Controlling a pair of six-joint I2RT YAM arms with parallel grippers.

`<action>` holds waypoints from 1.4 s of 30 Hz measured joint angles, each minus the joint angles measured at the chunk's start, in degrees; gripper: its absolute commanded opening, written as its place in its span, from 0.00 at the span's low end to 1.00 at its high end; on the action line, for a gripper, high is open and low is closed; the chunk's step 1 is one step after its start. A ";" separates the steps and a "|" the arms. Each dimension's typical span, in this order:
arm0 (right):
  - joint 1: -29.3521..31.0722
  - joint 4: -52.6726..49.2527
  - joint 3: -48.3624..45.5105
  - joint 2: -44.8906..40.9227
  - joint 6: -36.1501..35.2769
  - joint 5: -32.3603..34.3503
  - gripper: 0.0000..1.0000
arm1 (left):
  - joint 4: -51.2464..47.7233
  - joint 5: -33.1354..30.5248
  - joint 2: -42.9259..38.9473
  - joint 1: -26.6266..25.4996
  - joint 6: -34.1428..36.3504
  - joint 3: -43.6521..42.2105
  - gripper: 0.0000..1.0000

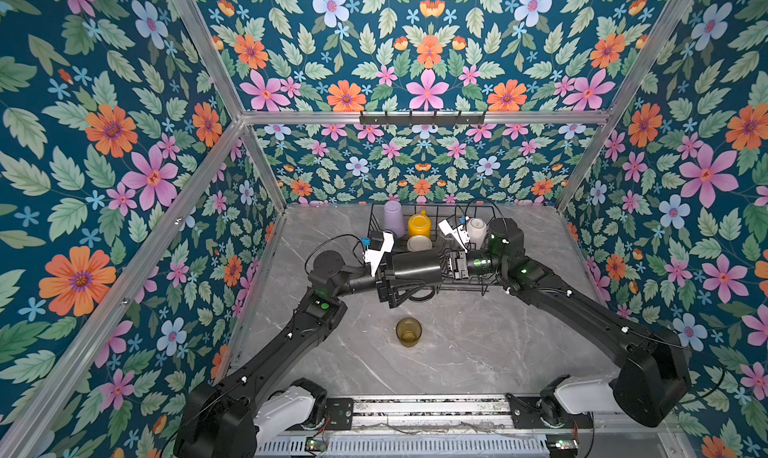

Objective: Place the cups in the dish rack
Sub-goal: 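Grasp the black mug with the left gripper while the right holds it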

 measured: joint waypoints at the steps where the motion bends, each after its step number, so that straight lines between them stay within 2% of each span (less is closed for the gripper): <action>1: 0.33 0.42 0.07 0.28 0.31 -0.15 0.00 | 0.02 0.00 0.00 -0.13 0.00 0.00 1.00; 9: 1.40 4.39 -0.07 1.84 1.70 -1.27 0.00 | 1.36 0.94 0.26 -0.42 -0.44 -0.15 0.97; 17: 1.53 8.48 -0.50 3.06 4.20 -1.51 0.00 | 3.13 1.57 0.61 -0.68 -1.66 -0.15 0.83; 24: 1.53 9.84 -0.81 3.56 4.79 -1.57 0.00 | 3.15 1.81 0.63 -0.66 -1.97 -0.15 0.57; 27: 1.53 9.94 -0.81 3.74 5.22 -1.68 0.00 | 3.08 1.81 0.61 -0.66 -2.14 -0.15 0.38; 32: 1.57 10.29 -0.70 4.02 5.60 -1.75 0.14 | 2.64 1.62 0.00 -0.66 -2.25 -0.26 0.02; 35: 1.77 10.32 -0.57 4.02 5.62 -1.73 0.22 | 2.25 1.53 -0.57 -0.76 -2.05 -0.26 0.00; 42: 1.75 9.73 -0.57 4.00 5.60 -0.83 0.32 | -0.79 0.55 -2.71 -0.76 -0.15 -0.26 0.00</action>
